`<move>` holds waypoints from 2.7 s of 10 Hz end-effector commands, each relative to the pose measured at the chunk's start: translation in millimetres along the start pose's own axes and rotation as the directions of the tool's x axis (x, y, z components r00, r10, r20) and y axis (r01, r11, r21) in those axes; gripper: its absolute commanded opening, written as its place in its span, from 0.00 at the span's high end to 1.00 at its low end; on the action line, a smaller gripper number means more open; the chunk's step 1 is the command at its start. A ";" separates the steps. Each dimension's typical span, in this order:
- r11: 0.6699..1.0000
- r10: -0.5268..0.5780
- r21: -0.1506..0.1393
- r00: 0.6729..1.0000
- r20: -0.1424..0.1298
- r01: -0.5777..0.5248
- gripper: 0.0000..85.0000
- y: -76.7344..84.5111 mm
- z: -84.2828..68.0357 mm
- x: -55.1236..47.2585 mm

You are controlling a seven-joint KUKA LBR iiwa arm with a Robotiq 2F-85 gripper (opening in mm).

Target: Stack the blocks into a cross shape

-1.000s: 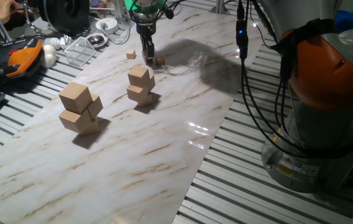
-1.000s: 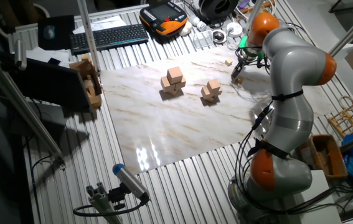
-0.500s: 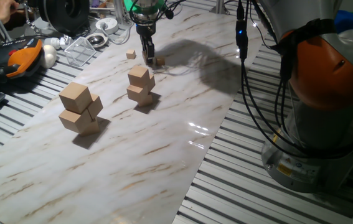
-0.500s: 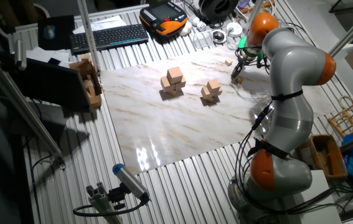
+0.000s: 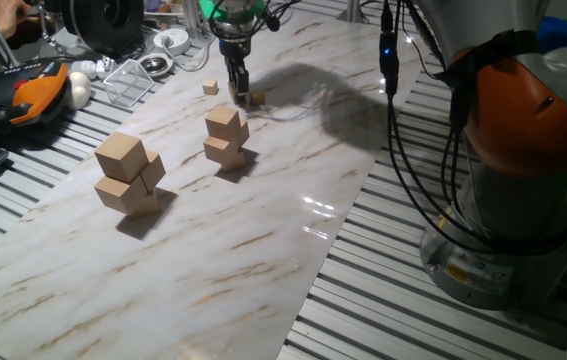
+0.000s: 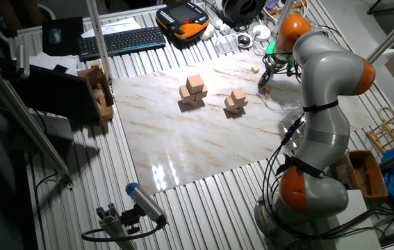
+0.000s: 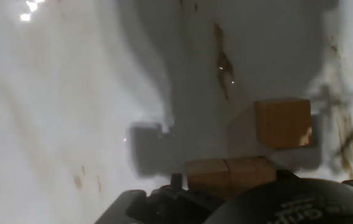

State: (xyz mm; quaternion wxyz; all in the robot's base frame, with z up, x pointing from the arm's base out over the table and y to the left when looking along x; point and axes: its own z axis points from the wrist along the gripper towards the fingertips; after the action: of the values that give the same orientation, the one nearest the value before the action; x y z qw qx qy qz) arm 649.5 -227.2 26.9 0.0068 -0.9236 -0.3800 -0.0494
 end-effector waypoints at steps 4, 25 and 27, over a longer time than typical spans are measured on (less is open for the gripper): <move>0.999 -0.031 -0.012 0.999 -0.012 0.031 0.60 -0.5 0.1 -0.3; 0.874 -0.485 0.011 0.874 -0.016 0.485 1.00 -16.6 -46.2 8.8; 0.766 -0.643 0.001 0.766 -0.014 0.643 1.00 -19.4 -48.9 7.9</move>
State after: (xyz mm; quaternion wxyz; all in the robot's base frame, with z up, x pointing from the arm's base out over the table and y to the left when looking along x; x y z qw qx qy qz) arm 637.2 -210.5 76.2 -0.0137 -0.8262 -0.5608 -0.0517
